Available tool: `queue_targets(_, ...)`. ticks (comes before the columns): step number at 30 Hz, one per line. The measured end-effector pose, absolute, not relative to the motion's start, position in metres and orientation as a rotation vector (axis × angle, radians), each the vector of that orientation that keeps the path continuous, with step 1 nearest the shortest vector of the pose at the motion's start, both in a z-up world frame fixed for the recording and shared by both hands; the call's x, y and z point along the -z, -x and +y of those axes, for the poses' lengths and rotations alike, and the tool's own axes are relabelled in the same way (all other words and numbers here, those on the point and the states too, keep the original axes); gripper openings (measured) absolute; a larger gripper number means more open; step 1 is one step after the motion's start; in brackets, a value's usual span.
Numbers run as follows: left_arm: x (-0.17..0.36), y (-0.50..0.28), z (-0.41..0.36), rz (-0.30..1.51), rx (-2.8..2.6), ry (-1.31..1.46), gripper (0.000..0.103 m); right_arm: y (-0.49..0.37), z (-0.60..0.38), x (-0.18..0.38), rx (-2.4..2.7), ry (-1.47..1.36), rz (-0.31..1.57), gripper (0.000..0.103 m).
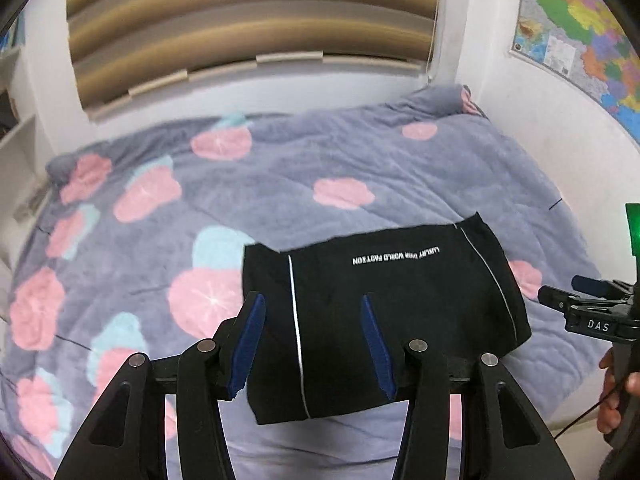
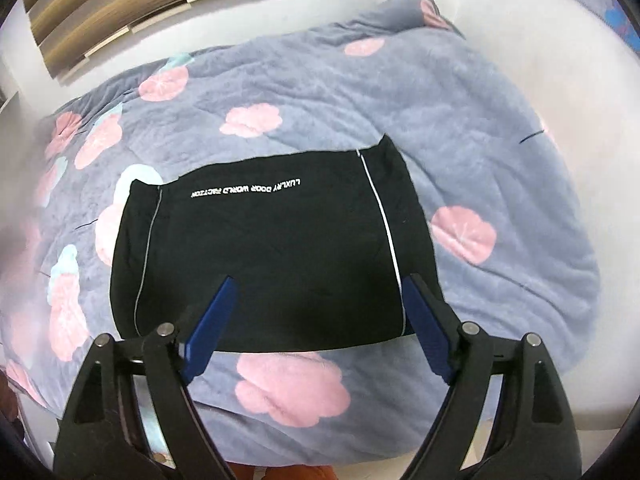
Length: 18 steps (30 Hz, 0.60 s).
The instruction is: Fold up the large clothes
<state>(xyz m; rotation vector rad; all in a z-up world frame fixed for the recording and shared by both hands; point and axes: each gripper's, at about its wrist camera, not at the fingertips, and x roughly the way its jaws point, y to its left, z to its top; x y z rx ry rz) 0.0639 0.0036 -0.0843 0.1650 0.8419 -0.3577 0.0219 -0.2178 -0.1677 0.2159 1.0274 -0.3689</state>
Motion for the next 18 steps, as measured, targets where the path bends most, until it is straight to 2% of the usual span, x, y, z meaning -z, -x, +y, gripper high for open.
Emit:
queue_targets(5,0.065,-0.047,-0.005,0.815,0.356,-0.178,0.054,-0.013,-0.207,0.150,0.365,-0.198,1.006,0.084)
queue_targets(18,0.056,-0.006,-0.033,0.760,0.356,-0.245,0.055,-0.002,-0.186,0.126,0.363,-0.159,0.966,0.086)
